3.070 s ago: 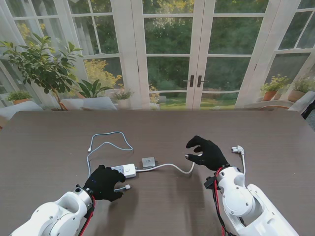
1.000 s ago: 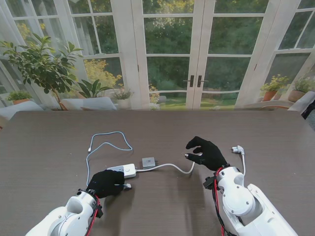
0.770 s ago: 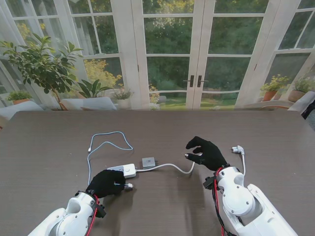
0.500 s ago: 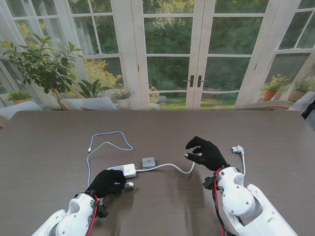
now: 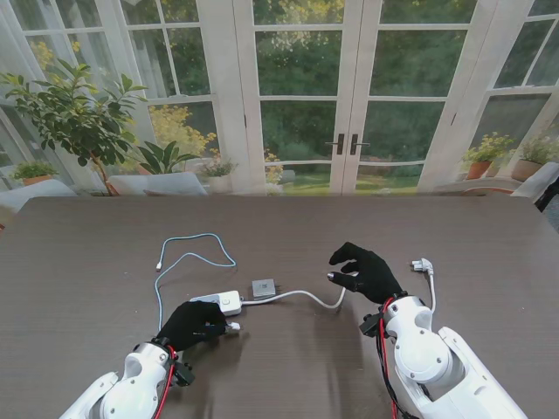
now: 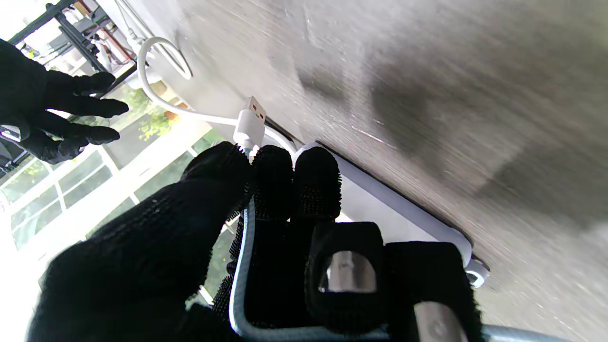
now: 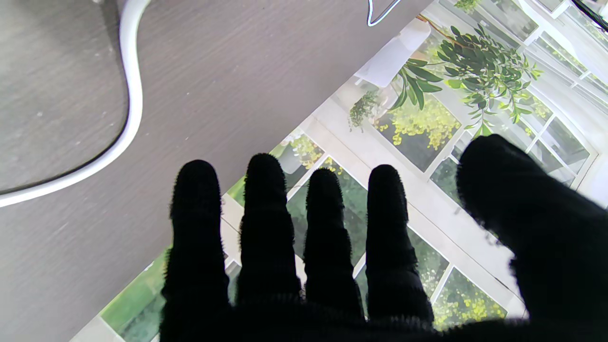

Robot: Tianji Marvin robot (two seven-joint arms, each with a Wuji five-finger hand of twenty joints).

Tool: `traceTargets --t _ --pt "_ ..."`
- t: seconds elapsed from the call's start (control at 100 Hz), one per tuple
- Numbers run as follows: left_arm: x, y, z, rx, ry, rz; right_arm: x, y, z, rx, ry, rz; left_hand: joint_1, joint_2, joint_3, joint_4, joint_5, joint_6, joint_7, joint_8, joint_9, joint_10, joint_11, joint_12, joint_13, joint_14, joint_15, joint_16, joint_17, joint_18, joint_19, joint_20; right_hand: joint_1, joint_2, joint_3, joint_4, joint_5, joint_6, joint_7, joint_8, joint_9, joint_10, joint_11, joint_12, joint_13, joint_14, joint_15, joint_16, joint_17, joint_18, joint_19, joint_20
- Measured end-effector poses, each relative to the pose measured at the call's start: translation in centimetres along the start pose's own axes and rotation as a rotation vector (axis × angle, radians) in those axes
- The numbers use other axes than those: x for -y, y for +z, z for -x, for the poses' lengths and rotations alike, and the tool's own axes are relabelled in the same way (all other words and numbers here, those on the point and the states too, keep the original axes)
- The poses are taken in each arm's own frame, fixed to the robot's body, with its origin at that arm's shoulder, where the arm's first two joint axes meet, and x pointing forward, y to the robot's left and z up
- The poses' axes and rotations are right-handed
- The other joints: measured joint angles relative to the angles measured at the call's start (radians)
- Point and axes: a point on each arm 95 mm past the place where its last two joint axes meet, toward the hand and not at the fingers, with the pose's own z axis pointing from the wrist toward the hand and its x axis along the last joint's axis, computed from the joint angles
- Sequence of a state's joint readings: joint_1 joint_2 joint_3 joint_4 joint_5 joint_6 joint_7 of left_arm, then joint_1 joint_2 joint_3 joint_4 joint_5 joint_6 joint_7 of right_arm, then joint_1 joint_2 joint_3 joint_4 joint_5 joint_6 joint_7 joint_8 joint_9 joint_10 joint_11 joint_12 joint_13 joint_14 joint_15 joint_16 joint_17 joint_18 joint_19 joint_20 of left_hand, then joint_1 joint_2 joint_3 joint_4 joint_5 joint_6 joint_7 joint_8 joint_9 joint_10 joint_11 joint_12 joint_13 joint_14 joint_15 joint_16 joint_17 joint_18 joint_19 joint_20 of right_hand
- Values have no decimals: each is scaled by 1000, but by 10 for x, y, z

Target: Set up the charging station

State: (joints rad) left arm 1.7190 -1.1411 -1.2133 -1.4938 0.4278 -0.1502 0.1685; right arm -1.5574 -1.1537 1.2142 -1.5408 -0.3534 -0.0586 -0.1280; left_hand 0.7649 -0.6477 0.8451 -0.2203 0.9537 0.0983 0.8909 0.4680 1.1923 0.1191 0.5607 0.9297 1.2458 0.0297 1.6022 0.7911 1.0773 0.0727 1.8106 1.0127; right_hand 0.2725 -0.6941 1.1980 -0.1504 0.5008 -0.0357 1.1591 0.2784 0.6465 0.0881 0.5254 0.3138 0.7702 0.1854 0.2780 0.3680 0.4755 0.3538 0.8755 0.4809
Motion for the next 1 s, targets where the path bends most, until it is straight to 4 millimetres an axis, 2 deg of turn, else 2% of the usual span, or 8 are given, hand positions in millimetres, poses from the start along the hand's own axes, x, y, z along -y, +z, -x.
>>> traceTargets --t 0.31,0.56,0.8,0.84,0.87,0.91,0.94,1.0 --pt "0 3 -2 -35 28 19 0 0 0 1 4 1 -37 -31 -54 10 28 -43 -37 -36 0 -28 76 -1 2 -22 49 -14 1 -21 1 51 0 0 0 0 0 0 0 0 0 1 0 0 0 0 0 0 0 0 0 0" --pt "-1 6 -1 -42 23 6 0 0 0 2 8 2 -42 130 -64 2 53 -53 -106 -64 33 -38 90 16 4 -24 67 -16 3 -22 1 66 0 10 -2 0 0 0 0 0 0 1 0 0 0 0 0 0 0 0 0 0" --pt "-1 6 -1 -68 6 10 0 0 0 0 9 1 6 148 -70 -1 50 -41 -148 -47 39 -45 112 64 6 -26 70 -16 4 -22 1 60 0 19 -4 0 0 1 0 0 0 1 0 0 0 0 0 0 0 0 0 0" --pt "-1 6 0 -68 9 12 0 0 0 0 9 0 11 148 -70 -21 50 -41 -148 -39 39 -45 113 67 6 -26 70 -16 4 -22 1 43 0 23 -4 0 0 1 0 0 0 1 0 0 0 0 0 0 0 0 0 0" --pt "-1 6 0 -69 14 11 0 0 0 -1 9 0 19 148 -70 -22 45 -36 -149 -34 39 -45 113 67 6 -26 70 -21 4 -22 1 24 0 24 -4 0 0 1 0 0 0 1 0 0 0 0 0 0 0 0 0 0" --pt "0 6 0 -71 18 9 0 0 0 -1 9 0 31 149 -70 -23 39 -30 -151 -29 39 -45 111 67 6 -26 70 -31 4 -18 1 -34 0 24 -4 0 0 1 0 0 0 1 0 0 0 0 0 0 0 0 0 0" --pt "0 6 0 -71 19 8 1 0 0 -1 9 0 47 150 -70 -43 36 -22 -153 -28 39 -43 108 66 6 -18 57 -47 4 -7 1 -97 0 24 -4 0 0 1 0 0 0 1 0 0 0 0 0 0 0 0 0 0" --pt "0 6 0 -70 19 4 1 0 0 -2 9 -1 75 150 -70 -43 35 6 -164 -23 40 -8 80 41 5 47 -73 -101 1 65 1 -300 0 24 -4 0 0 1 0 0 0 1 0 0 0 0 0 0 0 0 0 0"
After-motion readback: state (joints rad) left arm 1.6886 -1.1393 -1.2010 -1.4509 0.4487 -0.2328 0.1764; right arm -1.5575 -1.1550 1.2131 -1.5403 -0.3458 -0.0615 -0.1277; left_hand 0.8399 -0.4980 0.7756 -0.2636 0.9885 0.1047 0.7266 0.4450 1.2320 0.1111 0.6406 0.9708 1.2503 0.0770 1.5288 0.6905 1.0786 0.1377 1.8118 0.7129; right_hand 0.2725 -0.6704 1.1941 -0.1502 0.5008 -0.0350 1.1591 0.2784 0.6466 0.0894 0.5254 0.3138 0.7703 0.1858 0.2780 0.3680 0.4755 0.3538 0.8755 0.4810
